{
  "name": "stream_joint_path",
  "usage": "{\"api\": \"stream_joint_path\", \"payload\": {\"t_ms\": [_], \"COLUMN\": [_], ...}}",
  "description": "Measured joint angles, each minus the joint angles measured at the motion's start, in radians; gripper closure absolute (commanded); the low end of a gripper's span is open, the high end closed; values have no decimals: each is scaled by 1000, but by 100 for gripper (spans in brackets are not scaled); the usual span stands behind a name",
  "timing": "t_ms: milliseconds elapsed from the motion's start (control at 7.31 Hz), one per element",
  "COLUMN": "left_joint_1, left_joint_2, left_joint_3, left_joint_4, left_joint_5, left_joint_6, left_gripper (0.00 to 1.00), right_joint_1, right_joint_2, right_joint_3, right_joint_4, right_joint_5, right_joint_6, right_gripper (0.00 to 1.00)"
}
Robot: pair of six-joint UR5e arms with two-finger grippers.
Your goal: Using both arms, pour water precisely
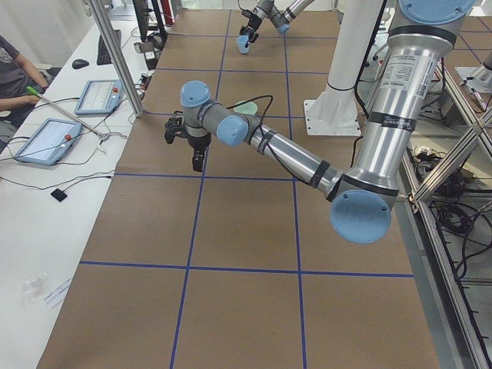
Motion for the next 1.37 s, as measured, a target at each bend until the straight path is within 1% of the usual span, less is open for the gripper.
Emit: {"api": "stream_joint_path", "payload": {"t_ms": [137, 820, 1367], "left_joint_1": [0, 1, 1], "left_joint_2": [0, 0, 0], "left_joint_3": [0, 0, -2], "left_joint_4": [0, 1, 0], "left_joint_5": [0, 0, 0], "left_joint_6": [0, 0, -1], "left_gripper": [1, 1, 1], "right_joint_1": [-1, -3, 0], "right_joint_2": [-1, -5, -59], "right_joint_3": [-4, -12, 13], "right_joint_4": [0, 3, 49], "right_joint_5": [0, 4, 10], "right_joint_6": [0, 0, 11], "right_gripper": [2, 1, 1]}}
